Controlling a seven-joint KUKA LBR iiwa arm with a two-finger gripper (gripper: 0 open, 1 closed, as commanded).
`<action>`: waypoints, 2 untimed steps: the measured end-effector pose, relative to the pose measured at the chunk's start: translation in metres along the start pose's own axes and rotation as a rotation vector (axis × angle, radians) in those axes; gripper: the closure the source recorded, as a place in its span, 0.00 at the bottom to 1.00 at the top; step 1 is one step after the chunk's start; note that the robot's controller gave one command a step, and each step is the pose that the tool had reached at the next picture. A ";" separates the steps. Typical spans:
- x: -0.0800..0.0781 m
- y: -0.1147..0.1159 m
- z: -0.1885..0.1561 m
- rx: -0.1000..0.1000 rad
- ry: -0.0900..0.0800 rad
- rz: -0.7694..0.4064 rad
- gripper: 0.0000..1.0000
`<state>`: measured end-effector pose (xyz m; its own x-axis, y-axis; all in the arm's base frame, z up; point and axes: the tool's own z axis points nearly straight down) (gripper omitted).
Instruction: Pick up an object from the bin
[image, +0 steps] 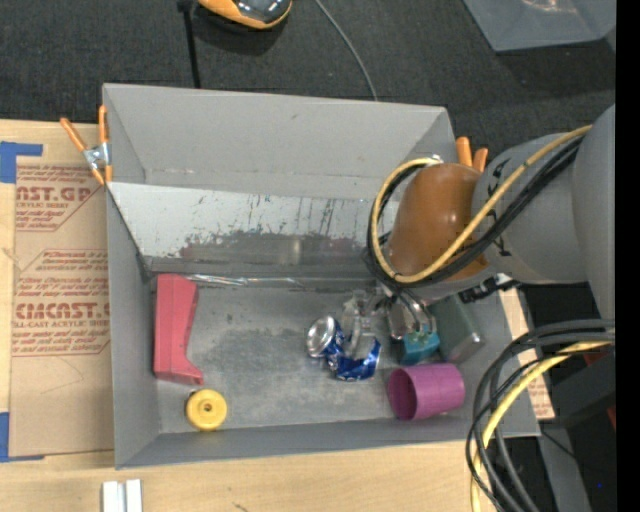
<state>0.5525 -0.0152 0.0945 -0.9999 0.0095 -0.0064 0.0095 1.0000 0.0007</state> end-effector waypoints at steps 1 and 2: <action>0.020 -0.021 -0.068 -0.001 -0.001 -0.302 1.00; 0.020 -0.021 -0.068 -0.001 -0.001 -0.303 1.00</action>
Offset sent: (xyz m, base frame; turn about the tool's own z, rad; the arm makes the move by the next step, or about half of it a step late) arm 0.0000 0.0000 0.0000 0.0000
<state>0.5320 -0.0358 0.1622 -0.9573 -0.2889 -0.0076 -0.2889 0.9573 -0.0002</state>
